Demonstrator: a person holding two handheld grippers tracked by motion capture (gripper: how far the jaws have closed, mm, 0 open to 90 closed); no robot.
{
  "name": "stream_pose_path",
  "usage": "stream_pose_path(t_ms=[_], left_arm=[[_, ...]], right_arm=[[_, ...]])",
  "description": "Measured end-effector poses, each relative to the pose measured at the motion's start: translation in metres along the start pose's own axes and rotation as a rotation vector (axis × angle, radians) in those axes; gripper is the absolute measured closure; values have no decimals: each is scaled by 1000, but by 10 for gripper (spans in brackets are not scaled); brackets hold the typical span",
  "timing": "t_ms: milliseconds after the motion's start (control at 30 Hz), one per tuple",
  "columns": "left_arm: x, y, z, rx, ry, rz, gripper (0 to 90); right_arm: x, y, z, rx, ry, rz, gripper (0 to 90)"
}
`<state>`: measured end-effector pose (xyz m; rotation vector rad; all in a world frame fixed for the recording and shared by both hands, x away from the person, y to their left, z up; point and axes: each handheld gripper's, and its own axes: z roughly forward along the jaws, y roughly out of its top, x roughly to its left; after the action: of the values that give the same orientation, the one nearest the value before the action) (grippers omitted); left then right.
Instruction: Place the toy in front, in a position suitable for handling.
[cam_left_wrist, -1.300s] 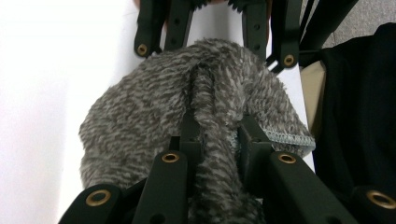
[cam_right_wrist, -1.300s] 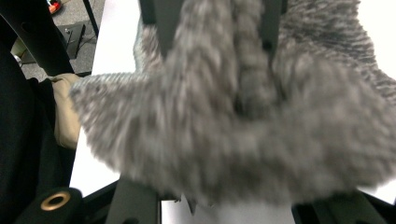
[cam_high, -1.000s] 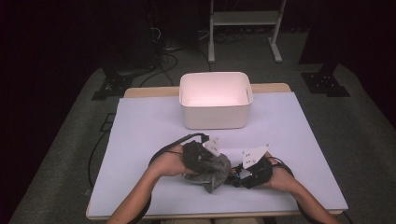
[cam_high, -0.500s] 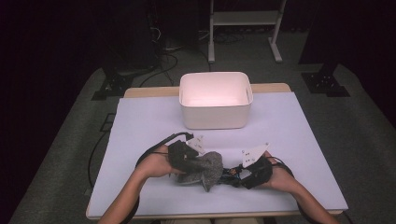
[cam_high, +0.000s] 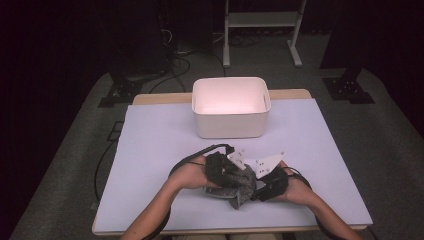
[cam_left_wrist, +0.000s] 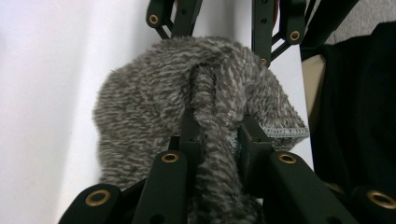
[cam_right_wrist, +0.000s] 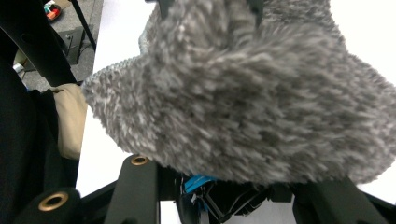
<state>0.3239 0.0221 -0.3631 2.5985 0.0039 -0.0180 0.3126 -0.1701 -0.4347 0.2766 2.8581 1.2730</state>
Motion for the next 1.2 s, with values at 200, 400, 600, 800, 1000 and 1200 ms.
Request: stream_pose_path(t_ms=[200,400,600,800,1000,1200], left_arm=[[5,-7,-12,-26,16,-34,751],[12,-6,-24,-29,51,-49,751],[19,-10,-28,-36,74,-75,751],[26,-18,-21,-21,72,-108,751],[22,-22,-16,-13,55,-113,750],[20,-27,-14,-24,32,-121,750]], right_arm=[[-5,2,0,-5,20,-5,568],[-25,19,-4,-24,-4,-60,571],[-42,20,-2,25,-14,-103,567],[-43,9,-1,-11,-17,-54,568],[-34,2,-3,-44,-51,11,548],[-27,2,-5,-38,-48,49,468]])
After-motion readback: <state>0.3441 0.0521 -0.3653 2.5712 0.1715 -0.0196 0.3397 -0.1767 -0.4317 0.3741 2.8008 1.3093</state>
